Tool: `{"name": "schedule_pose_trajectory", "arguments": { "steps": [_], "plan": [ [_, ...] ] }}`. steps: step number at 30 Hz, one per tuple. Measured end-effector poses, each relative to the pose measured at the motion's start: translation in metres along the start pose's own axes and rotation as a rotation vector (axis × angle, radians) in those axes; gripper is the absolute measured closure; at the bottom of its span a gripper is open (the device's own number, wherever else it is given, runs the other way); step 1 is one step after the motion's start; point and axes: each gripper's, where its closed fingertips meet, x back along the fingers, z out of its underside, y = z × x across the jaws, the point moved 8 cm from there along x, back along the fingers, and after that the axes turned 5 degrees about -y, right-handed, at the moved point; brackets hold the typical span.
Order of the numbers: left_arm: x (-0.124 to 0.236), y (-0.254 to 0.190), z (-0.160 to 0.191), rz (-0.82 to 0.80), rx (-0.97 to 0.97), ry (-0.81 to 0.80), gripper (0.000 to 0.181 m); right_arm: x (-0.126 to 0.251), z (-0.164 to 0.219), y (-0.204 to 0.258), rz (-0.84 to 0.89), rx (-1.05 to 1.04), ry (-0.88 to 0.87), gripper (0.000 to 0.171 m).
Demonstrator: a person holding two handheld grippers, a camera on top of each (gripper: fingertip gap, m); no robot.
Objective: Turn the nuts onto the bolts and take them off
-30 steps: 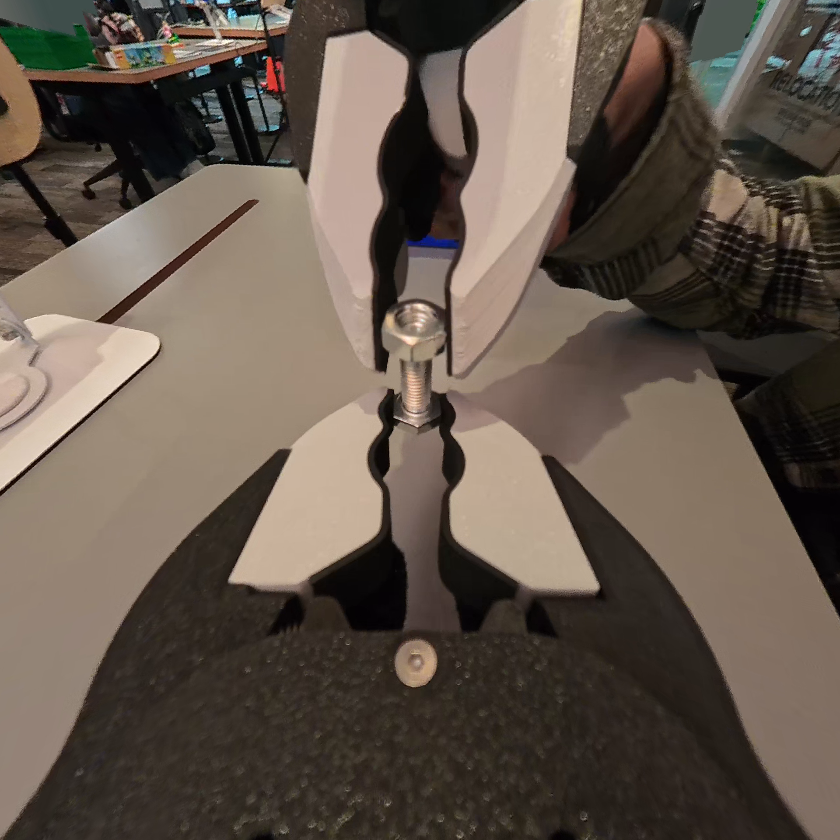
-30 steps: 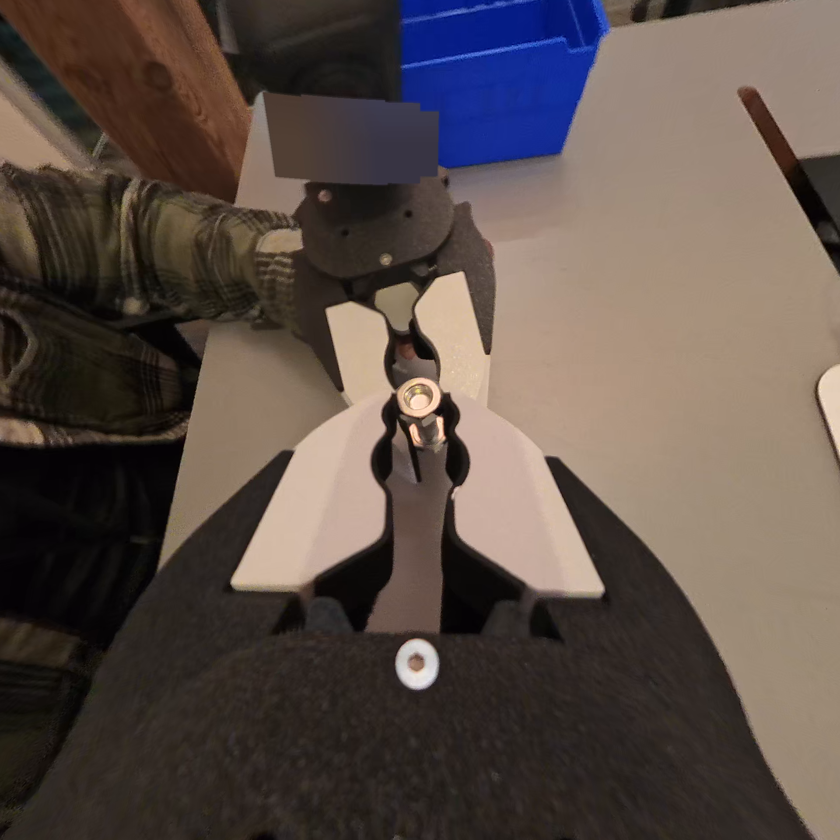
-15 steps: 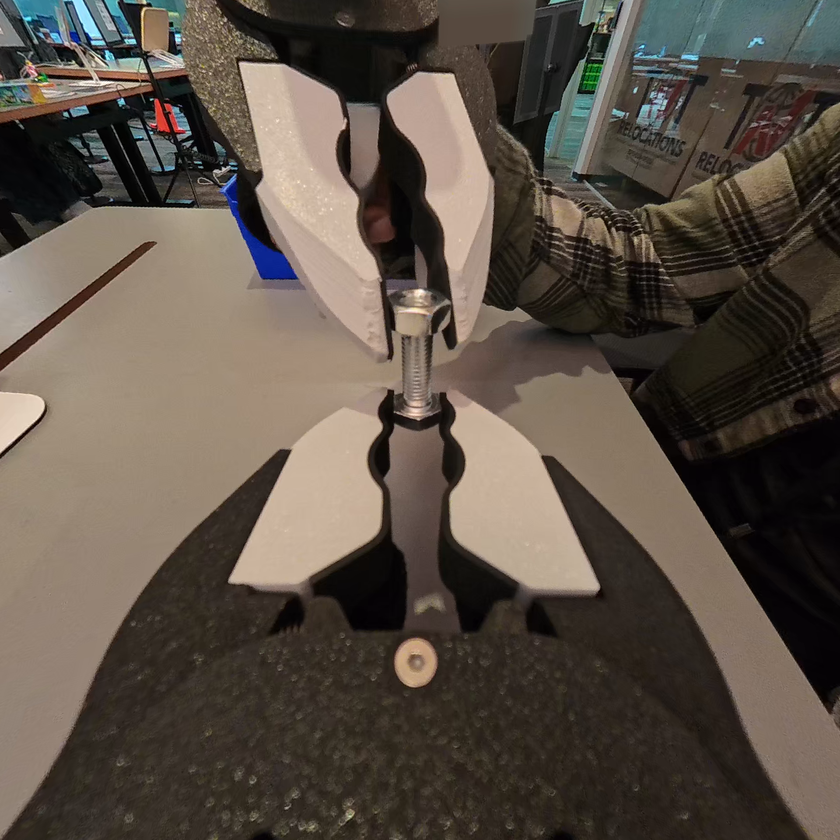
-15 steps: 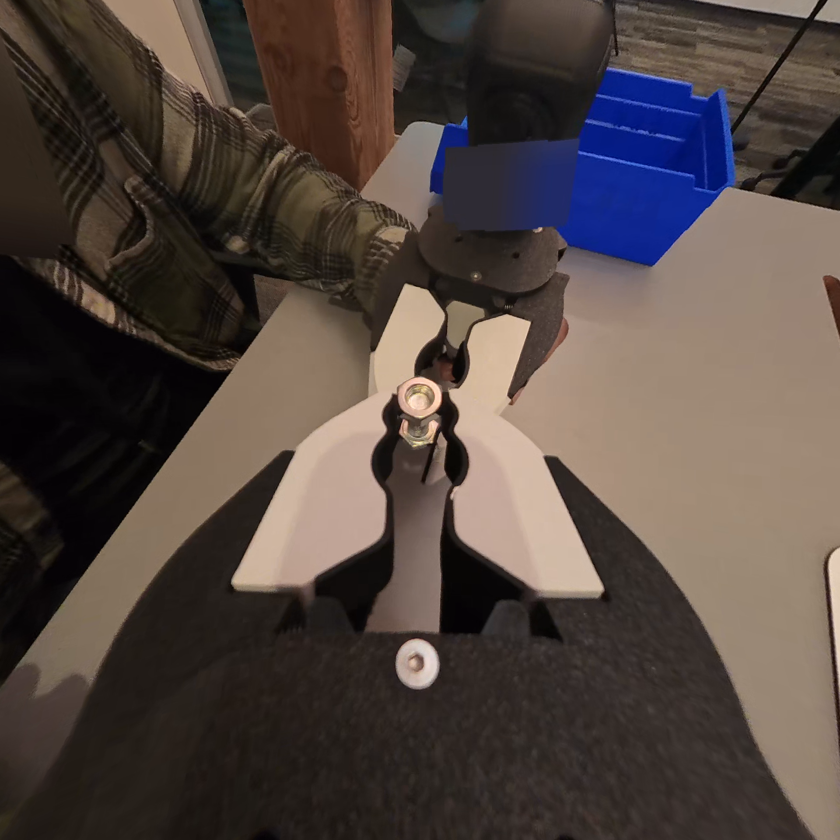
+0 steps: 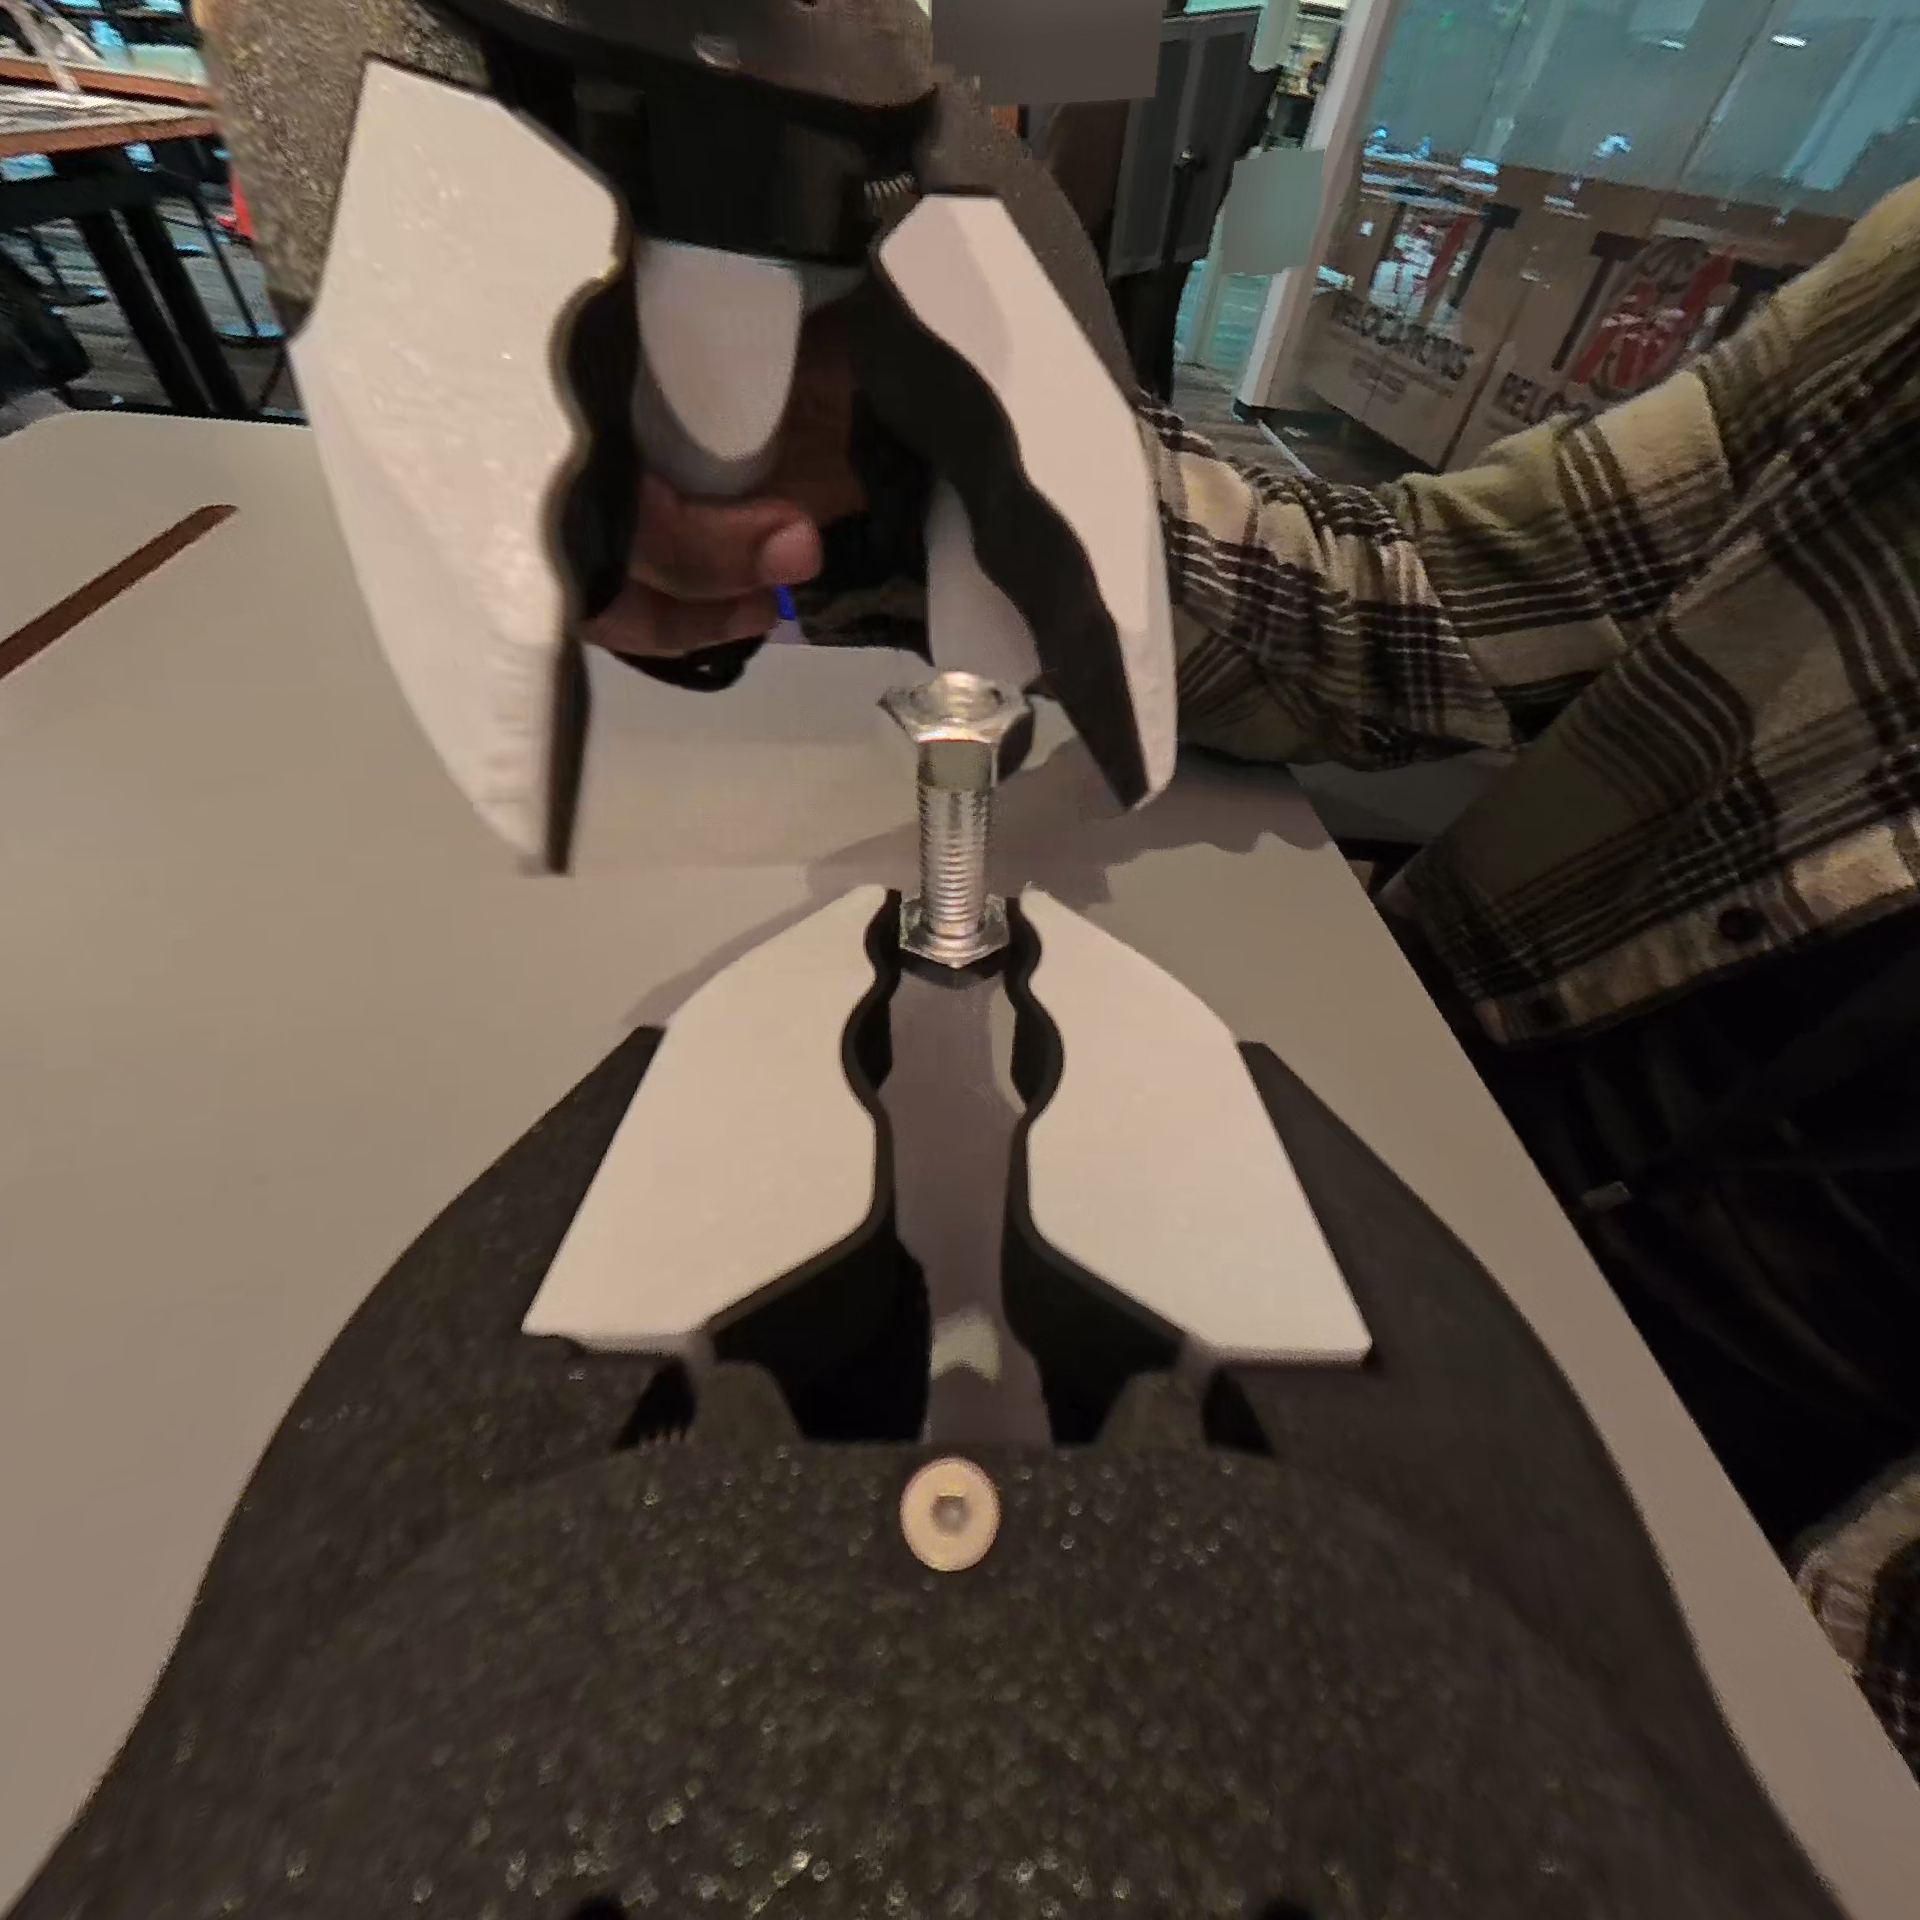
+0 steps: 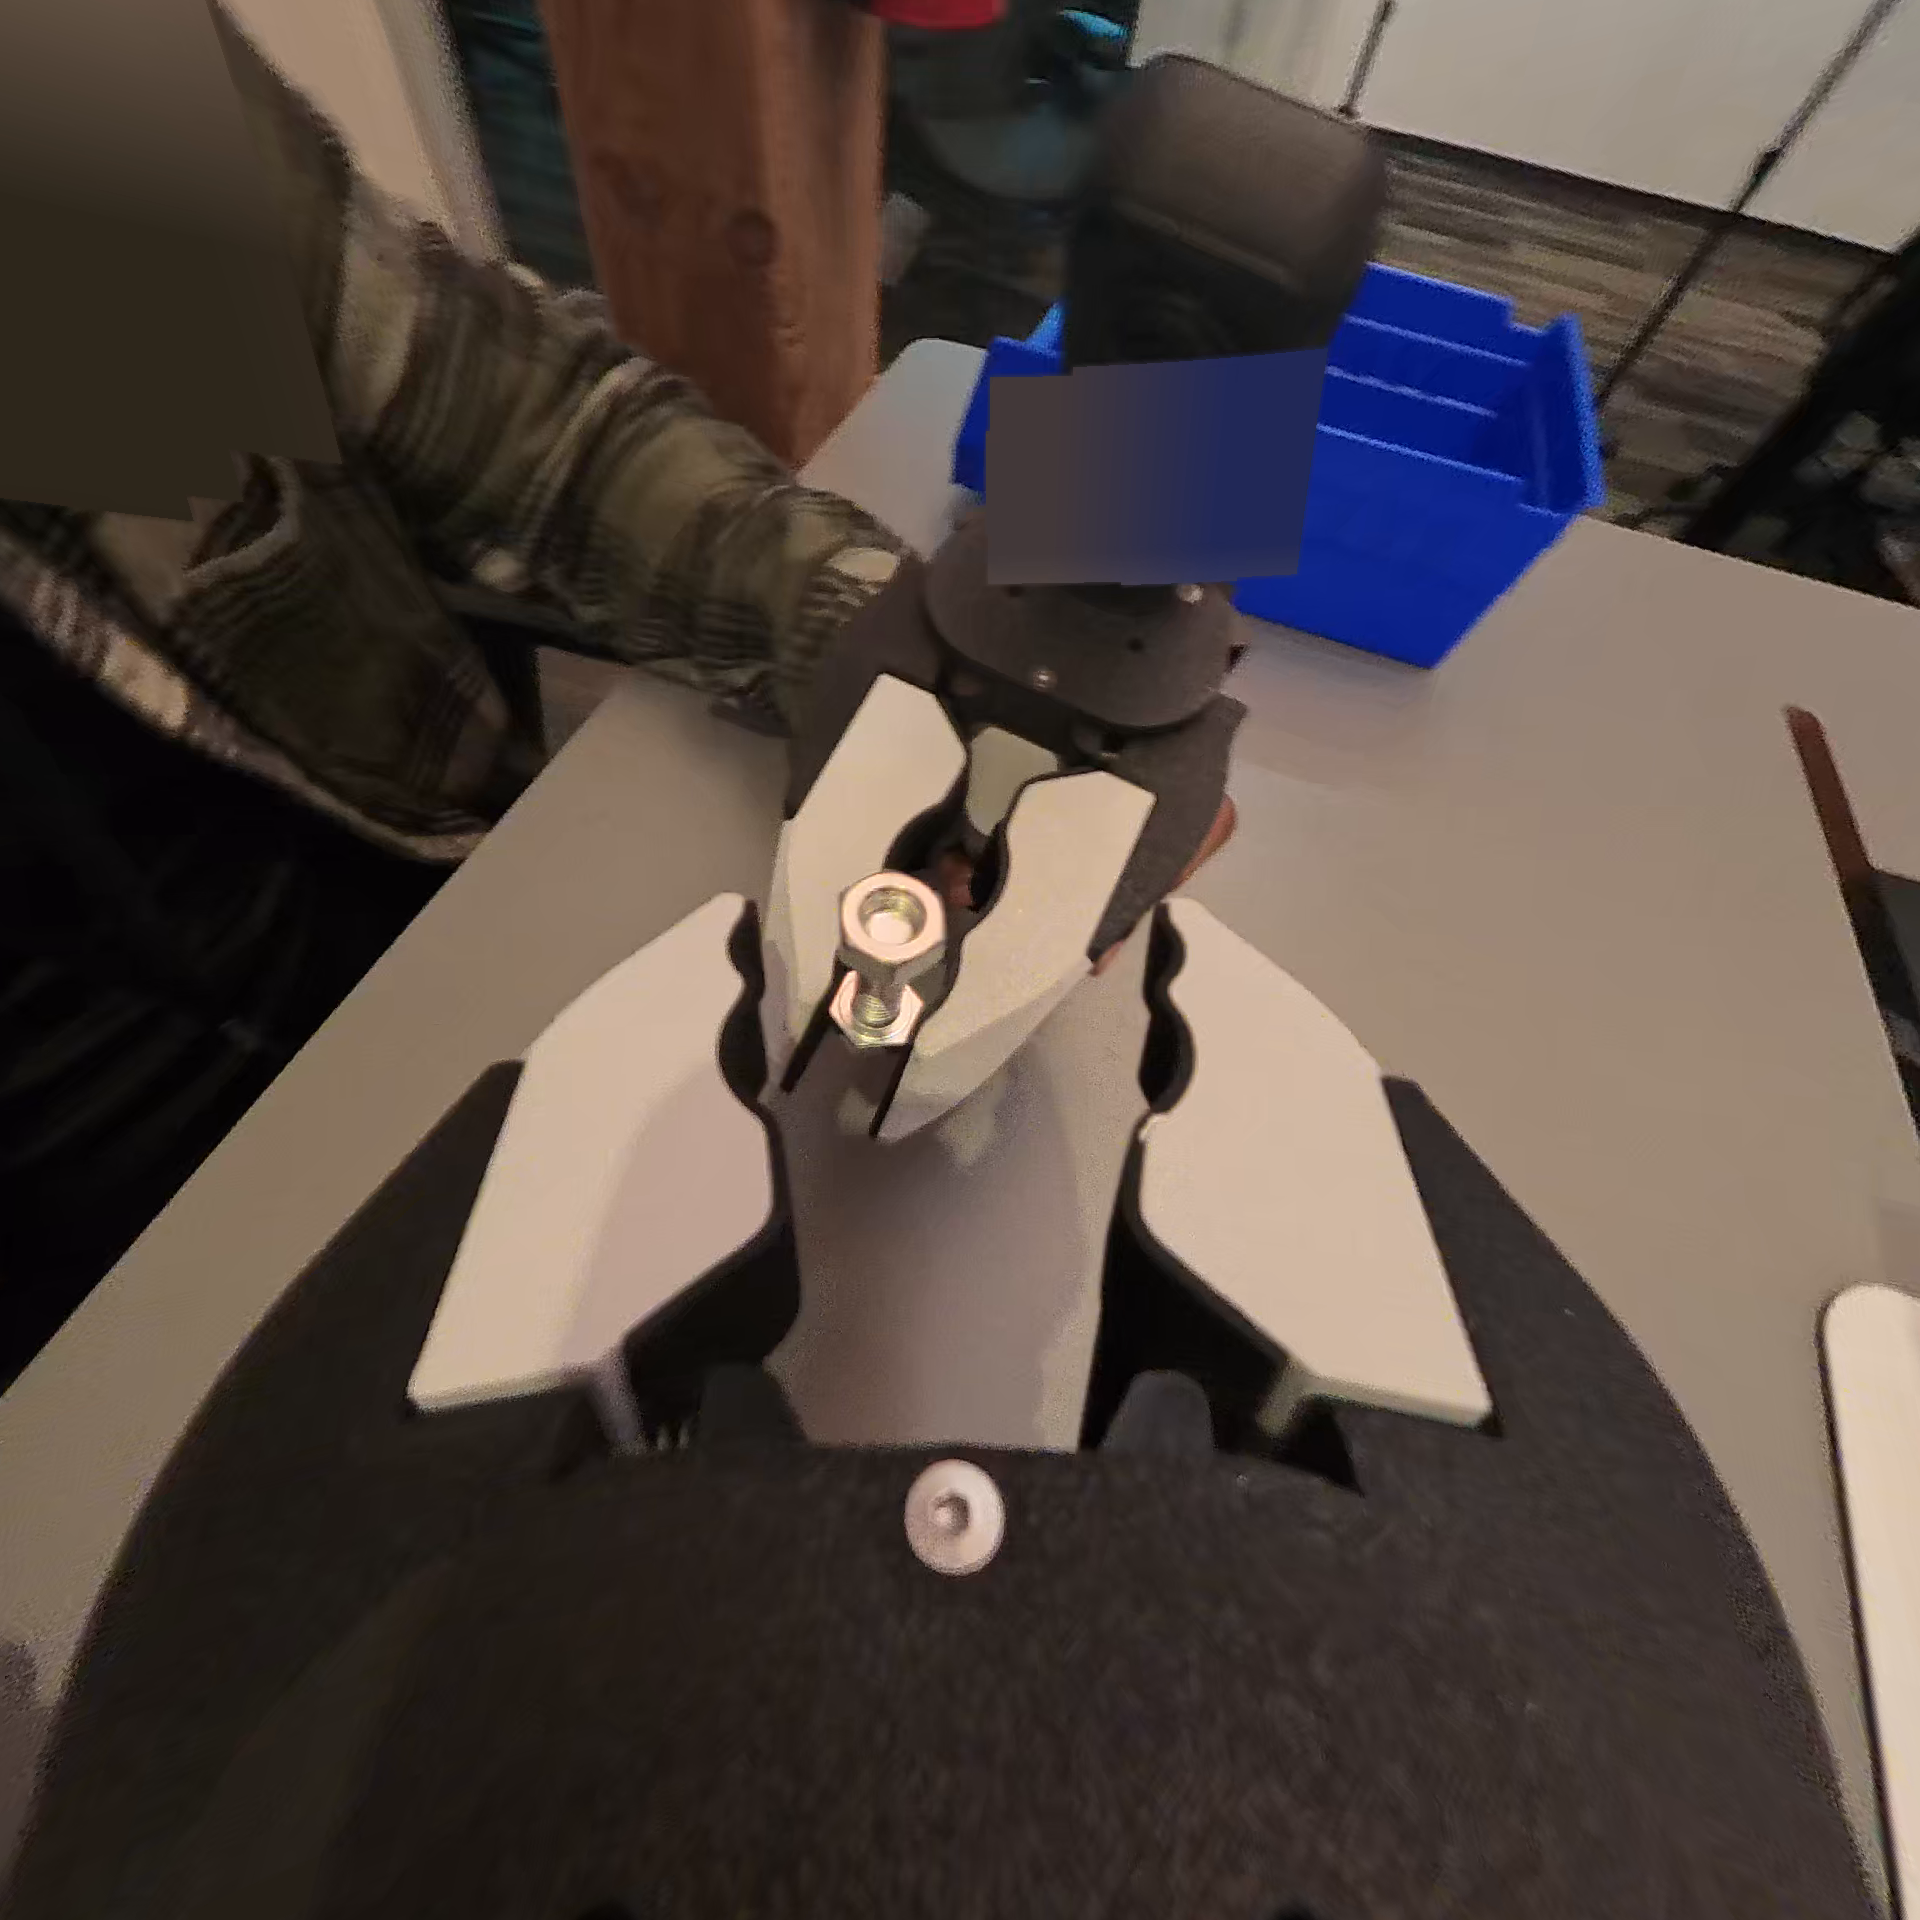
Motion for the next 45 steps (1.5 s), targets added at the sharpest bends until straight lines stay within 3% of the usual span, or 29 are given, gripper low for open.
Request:
{"name": "schedule_pose_trajectory", "arguments": {
  "steps": [4,8,13,20,26,30,35,41,45],
  "plan": [
    [0.005,0.003,-0.002,-0.027,0.009,-0.026,0.163,0.007,0.001,-0.012,0.086,-0.067,-0.039,0.097],
    [0.006,0.003,-0.004,-0.035,-0.001,-0.042,0.163,0.023,0.007,-0.023,0.169,-0.138,-0.058,0.104],
    [0.006,0.005,-0.003,-0.054,0.004,-0.039,0.163,0.026,0.0,-0.019,0.126,-0.152,-0.114,0.104],
    [0.008,0.005,-0.005,-0.07,-0.003,-0.045,0.163,0.014,0.001,-0.018,0.165,-0.134,-0.012,0.097],
    [0.009,0.007,-0.005,-0.092,-0.003,-0.052,0.163,0.023,-0.002,-0.019,0.153,-0.188,-0.062,0.103],
    [0.015,0.015,-0.005,-0.18,0.009,-0.052,0.163,0.013,-0.009,-0.013,0.139,-0.261,-0.017,0.112],
    [0.019,0.022,-0.003,-0.3,0.004,-0.02,0.163,0.0,-0.012,-0.015,0.251,-0.405,0.028,0.125],
    [0.019,0.02,-0.006,-0.299,-0.004,-0.037,0.163,-0.006,-0.012,-0.013,0.261,-0.373,0.073,0.151],
    [0.021,0.019,-0.008,-0.262,0.009,-0.057,0.163,-0.003,-0.014,-0.012,0.251,-0.256,0.067,0.152]
  ]
}}
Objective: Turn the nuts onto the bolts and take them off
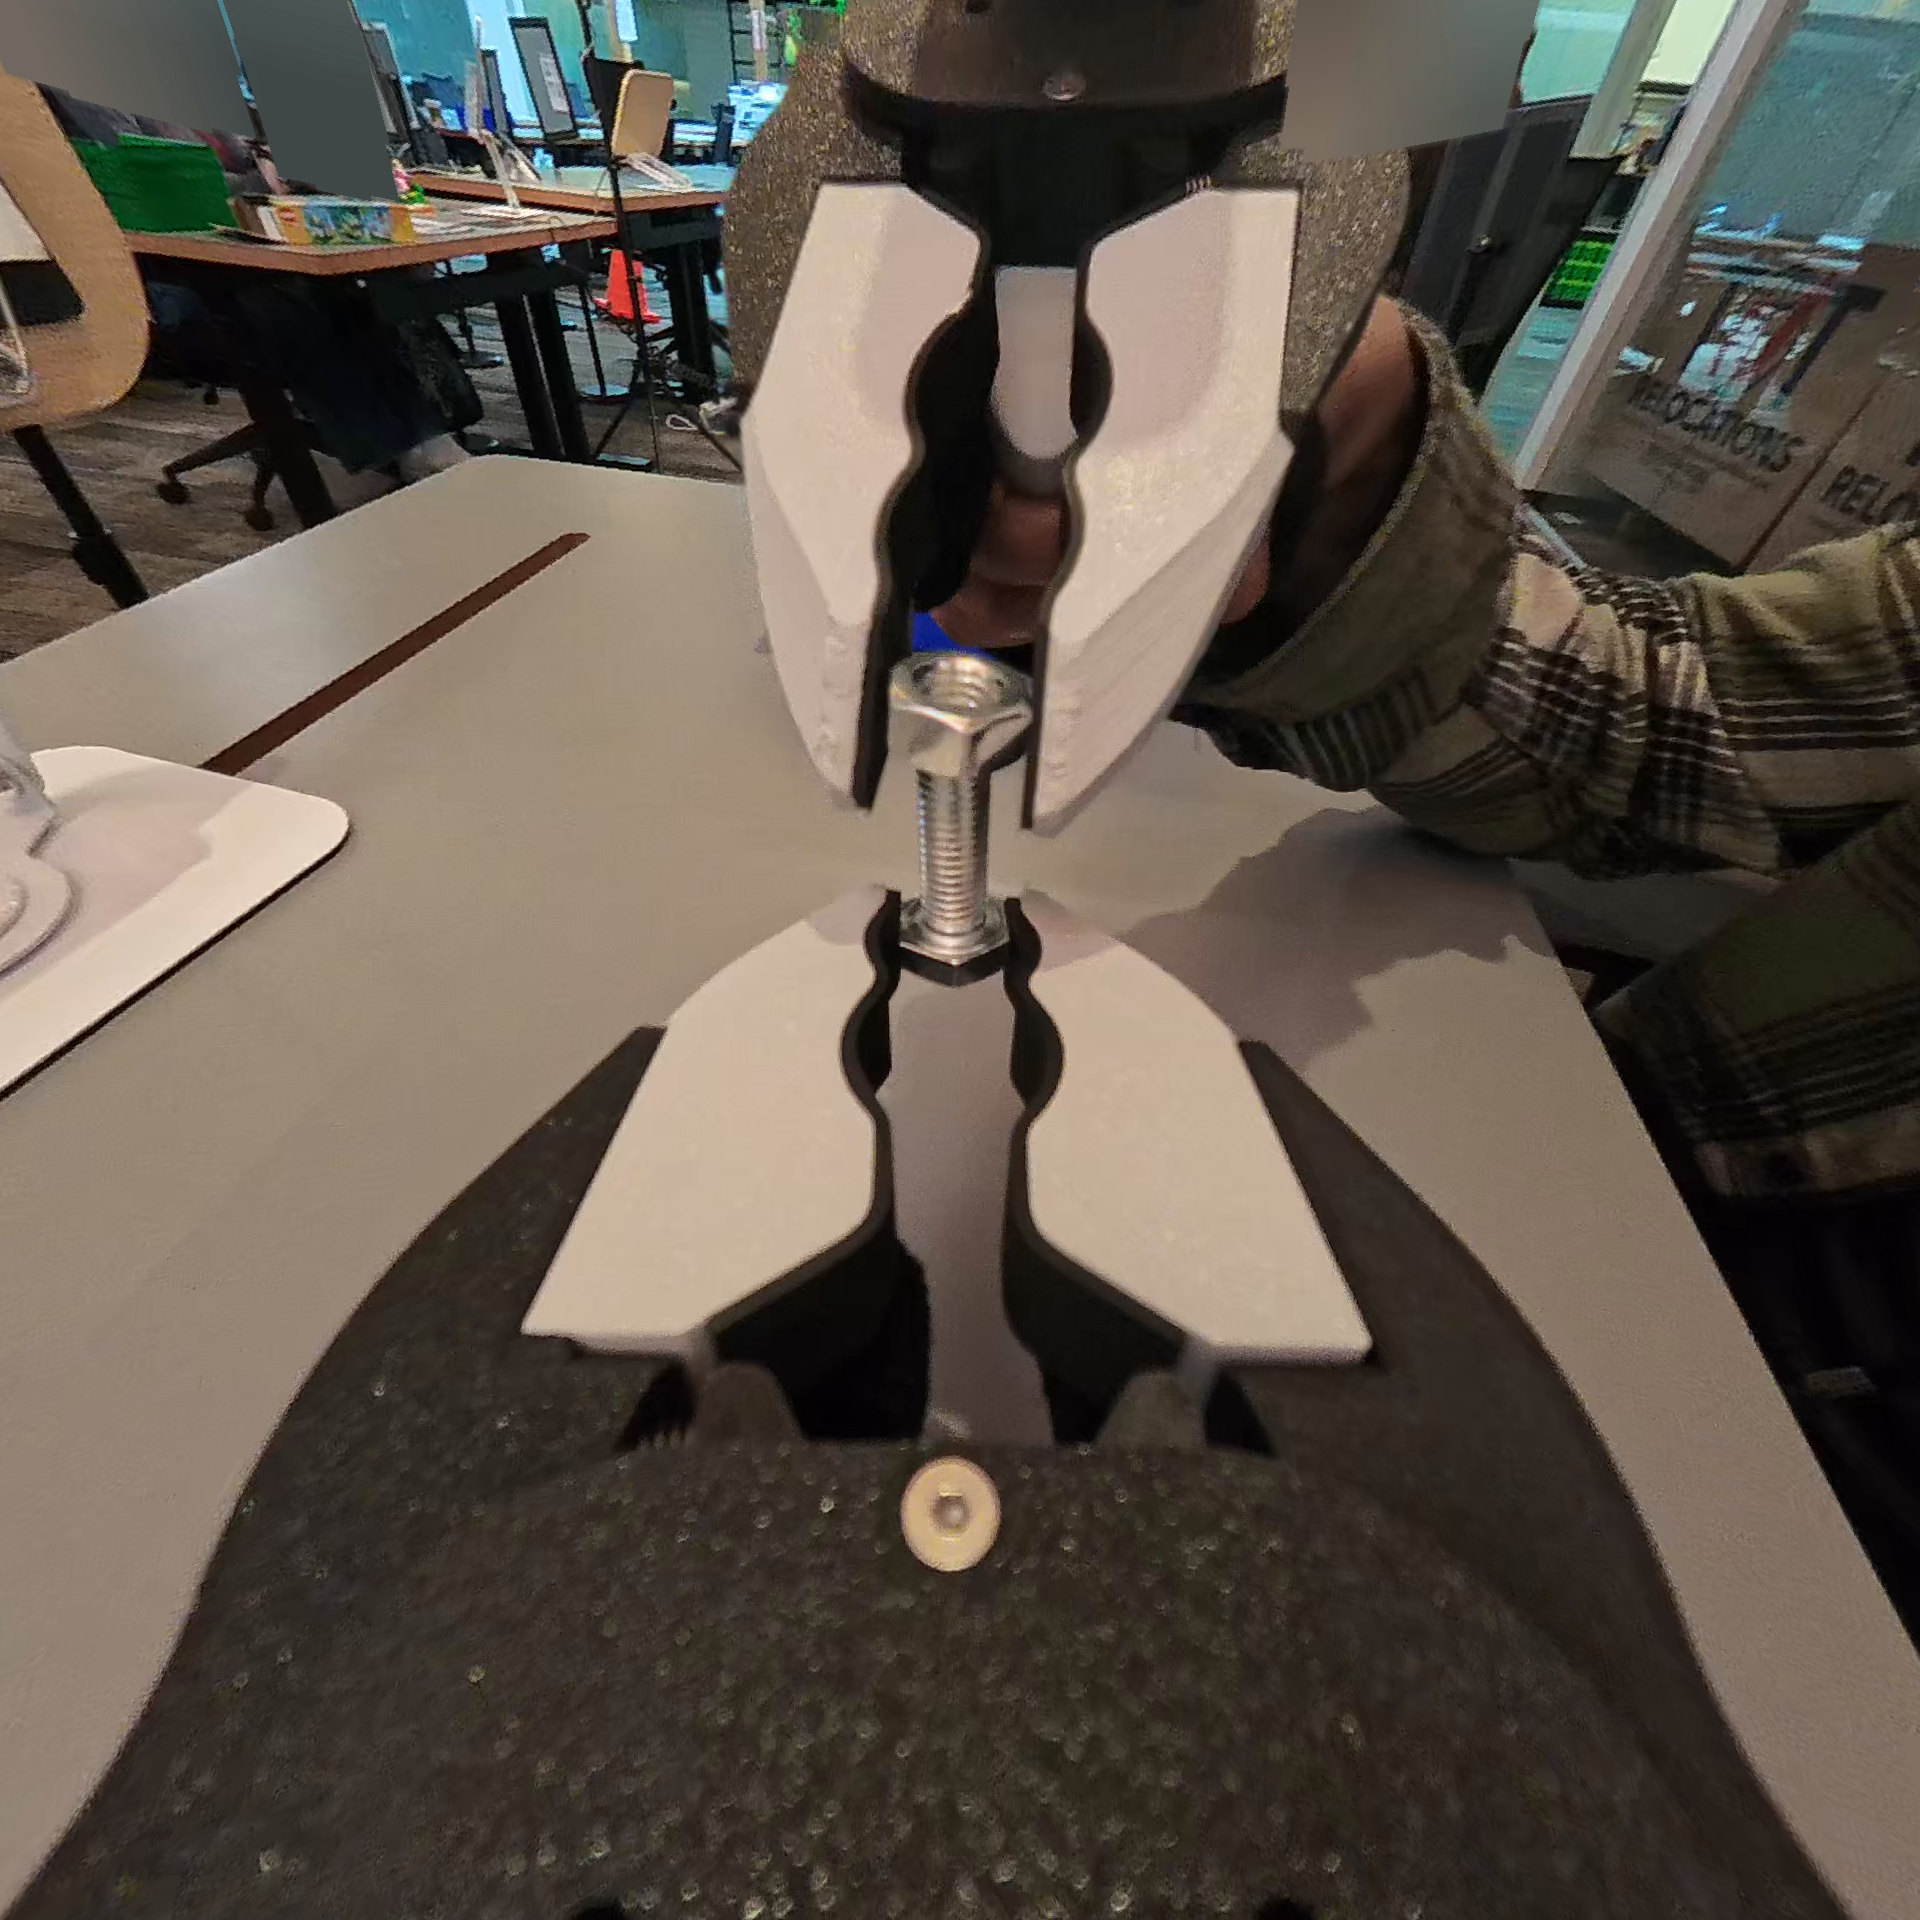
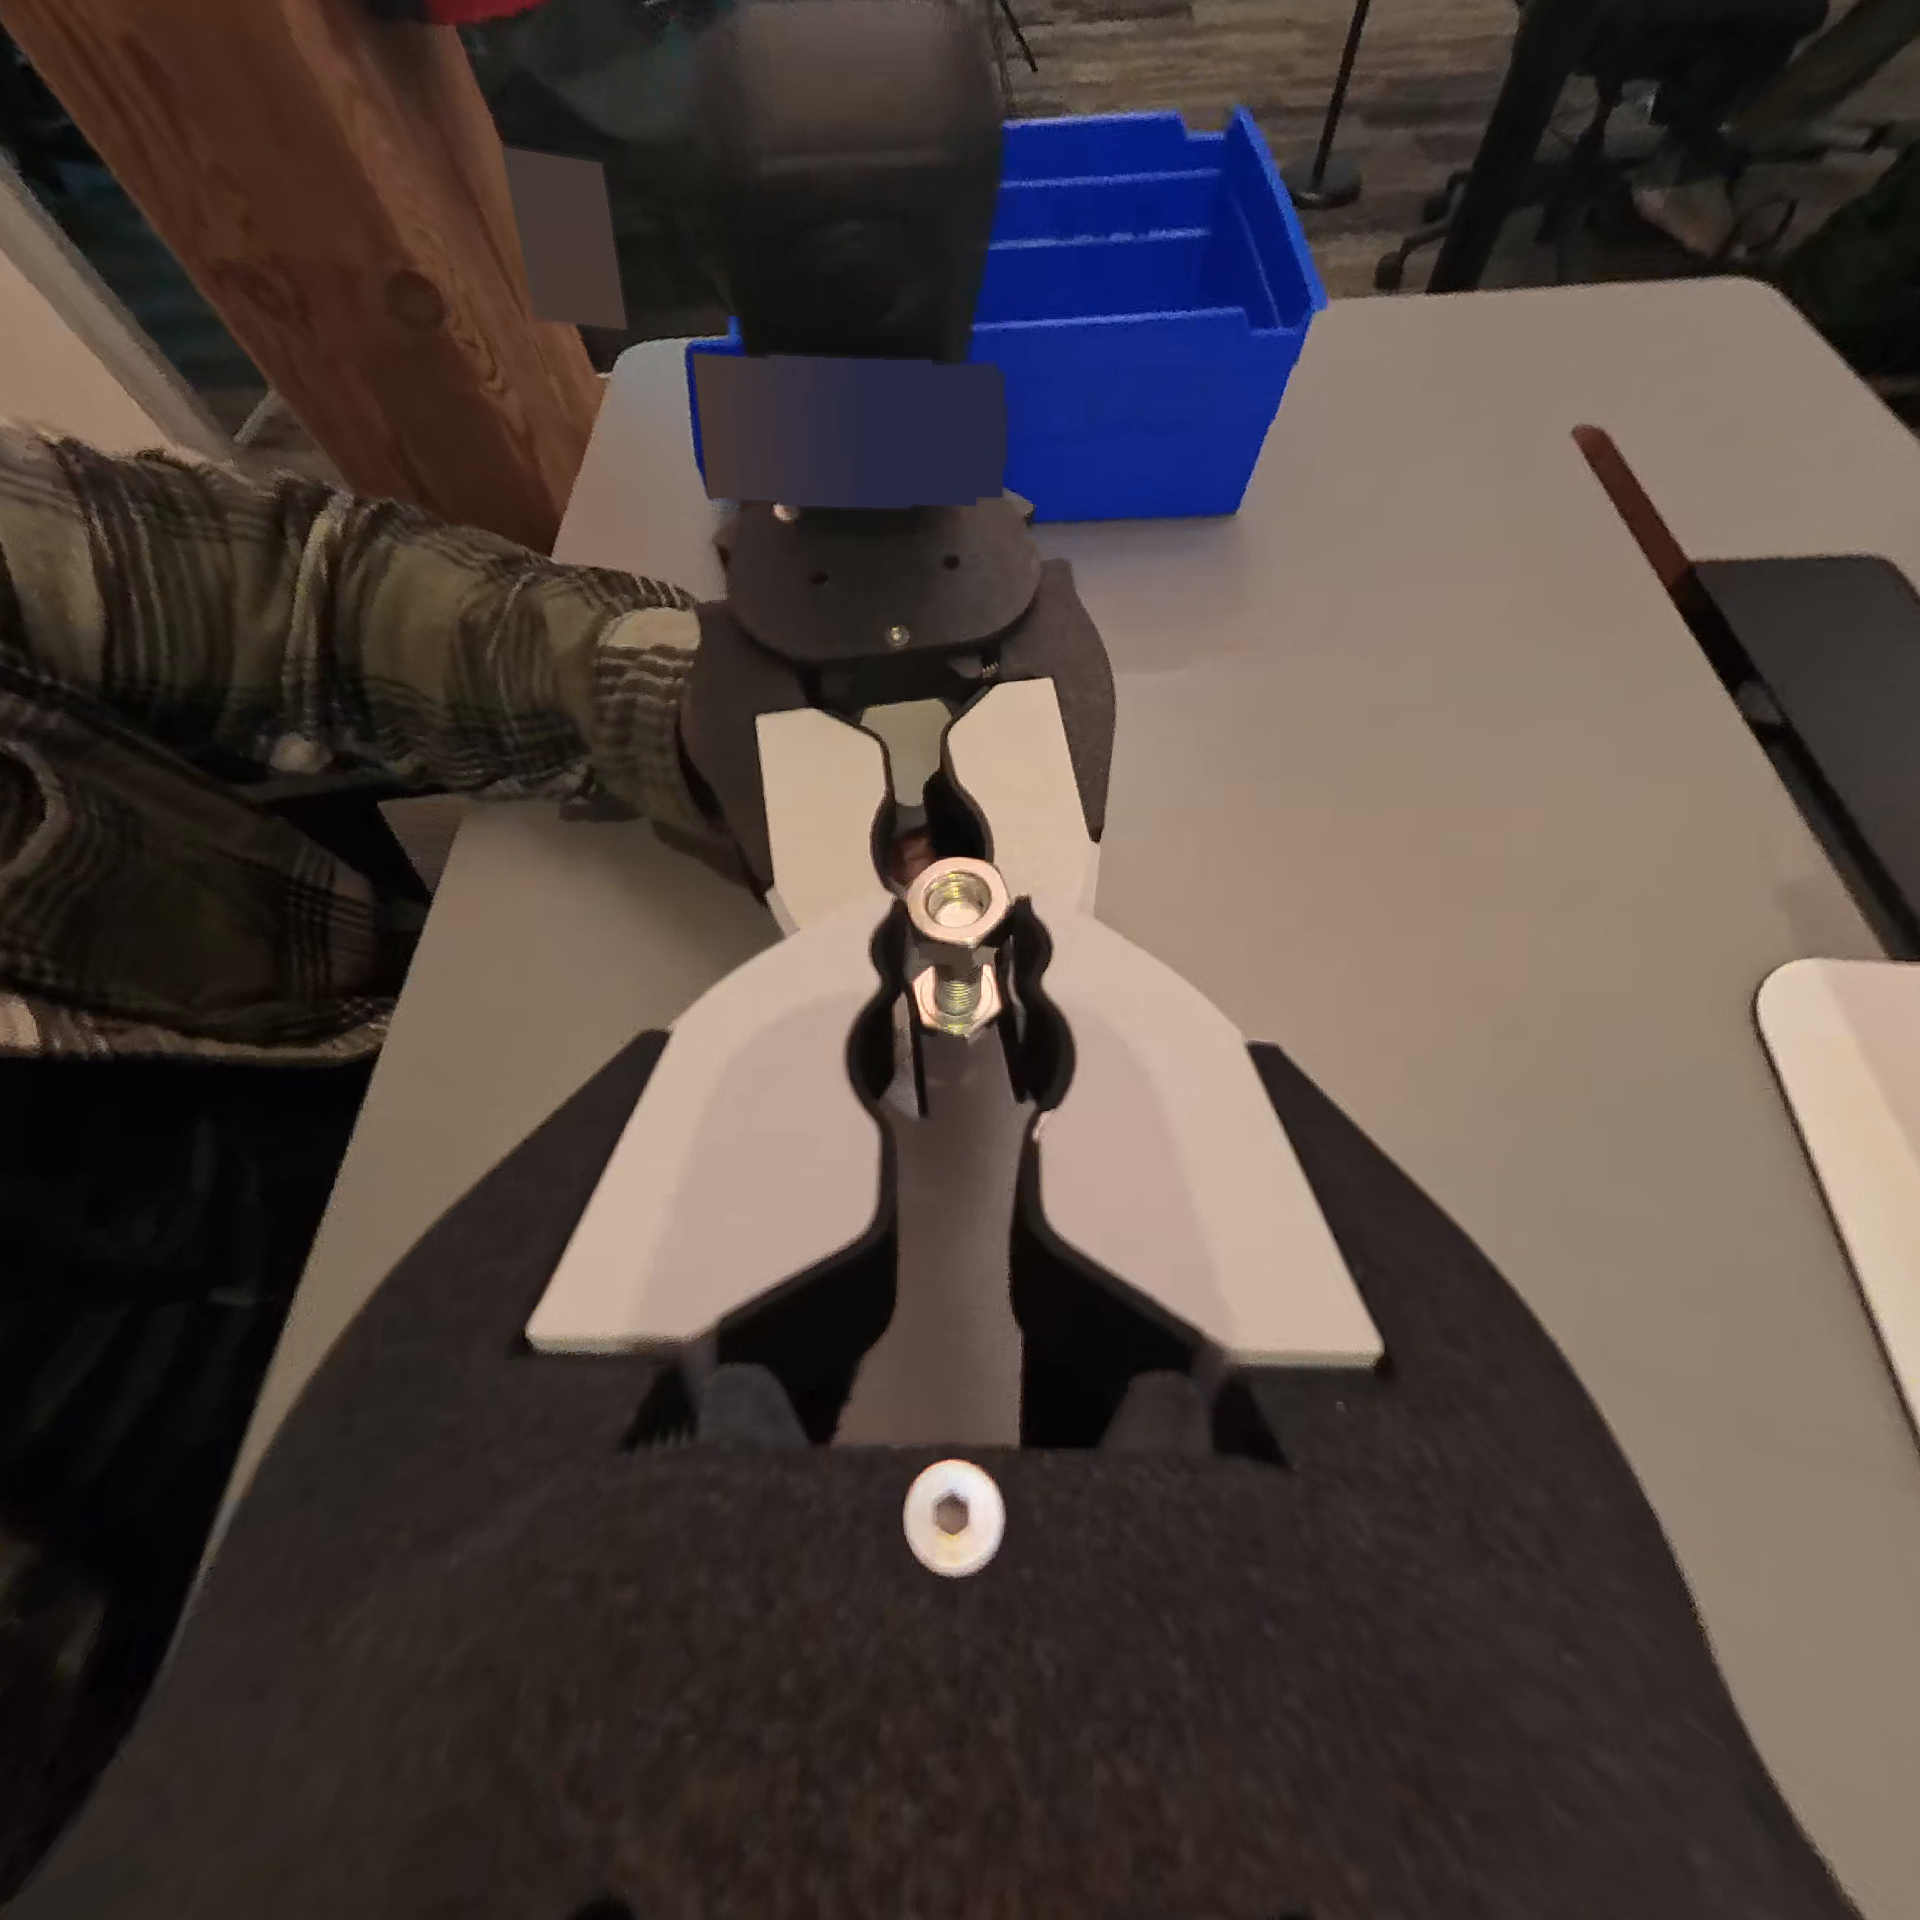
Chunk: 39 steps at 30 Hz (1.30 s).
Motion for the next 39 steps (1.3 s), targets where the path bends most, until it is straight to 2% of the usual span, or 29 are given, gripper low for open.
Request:
{"name": "schedule_pose_trajectory", "arguments": {
  "steps": [6,12,15,18,21,24,27,29,33,36,39],
  "plan": [
    [-0.003,-0.004,0.001,0.057,0.007,-0.013,0.163,0.013,-0.005,0.0,-0.043,0.101,-0.116,0.152],
    [-0.002,0.0,0.004,0.008,-0.028,0.018,0.163,0.027,-0.008,-0.005,0.022,-0.009,-0.18,0.152],
    [-0.001,-0.002,0.002,-0.014,-0.062,0.02,0.163,0.052,-0.001,0.01,0.105,-0.082,-0.217,0.152],
    [-0.001,-0.005,-0.002,-0.017,-0.069,0.0,0.163,0.107,0.029,0.033,0.304,-0.101,-0.212,0.152],
    [-0.002,-0.008,-0.003,-0.022,-0.084,-0.002,0.163,0.196,0.072,0.054,0.61,-0.171,-0.132,0.152],
    [-0.006,-0.011,-0.002,-0.025,-0.099,0.006,0.163,0.292,0.122,0.072,0.91,-0.335,-0.056,0.152],
    [-0.01,-0.012,-0.001,-0.044,-0.117,0.011,0.163,0.353,0.18,0.084,1.093,-0.503,0.075,0.152],
    [-0.011,-0.011,0.0,-0.058,-0.126,0.012,0.163,0.366,0.213,0.085,1.096,-0.608,0.107,0.152],
    [-0.012,-0.01,0.003,-0.069,-0.136,0.026,0.163,0.365,0.255,0.082,1.066,-0.71,0.183,0.152],
    [-0.013,-0.008,0.006,-0.072,-0.13,0.03,0.163,0.365,0.265,0.081,1.069,-0.71,0.215,0.151],
    [-0.014,-0.007,0.008,-0.071,-0.126,0.034,0.163,0.366,0.26,0.082,1.075,-0.69,0.22,0.135]
  ]
}}
